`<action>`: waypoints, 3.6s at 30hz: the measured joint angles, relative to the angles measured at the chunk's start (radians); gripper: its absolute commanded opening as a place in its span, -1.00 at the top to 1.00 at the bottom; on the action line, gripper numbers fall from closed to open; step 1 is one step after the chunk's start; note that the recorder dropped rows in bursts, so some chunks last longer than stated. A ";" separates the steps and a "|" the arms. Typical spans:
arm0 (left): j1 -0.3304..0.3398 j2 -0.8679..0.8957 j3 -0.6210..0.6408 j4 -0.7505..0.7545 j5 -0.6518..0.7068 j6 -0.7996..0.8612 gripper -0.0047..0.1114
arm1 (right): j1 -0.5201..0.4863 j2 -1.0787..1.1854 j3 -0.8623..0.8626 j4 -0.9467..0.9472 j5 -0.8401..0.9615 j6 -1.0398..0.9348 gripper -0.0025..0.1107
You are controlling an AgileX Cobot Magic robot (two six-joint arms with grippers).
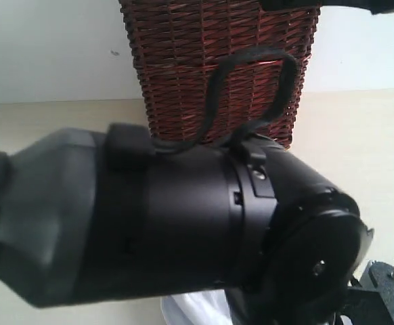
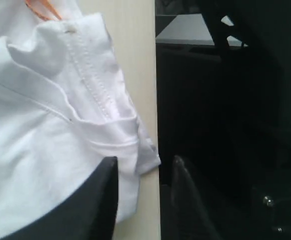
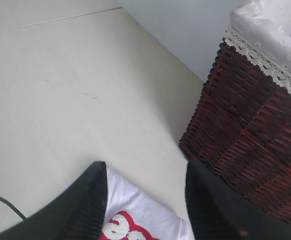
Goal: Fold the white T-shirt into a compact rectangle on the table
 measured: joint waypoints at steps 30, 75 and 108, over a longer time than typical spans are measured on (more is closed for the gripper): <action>0.707 -0.799 0.262 0.081 -0.271 -0.251 0.92 | -0.025 0.606 0.713 -0.230 -0.454 0.549 0.96; 0.707 -0.932 0.367 0.040 -0.304 -0.251 0.92 | -0.139 0.549 0.799 -0.241 -0.648 0.591 0.96; 0.707 -0.946 0.380 0.040 -0.306 -0.234 0.92 | -0.212 0.758 0.326 -0.304 -0.527 0.136 0.96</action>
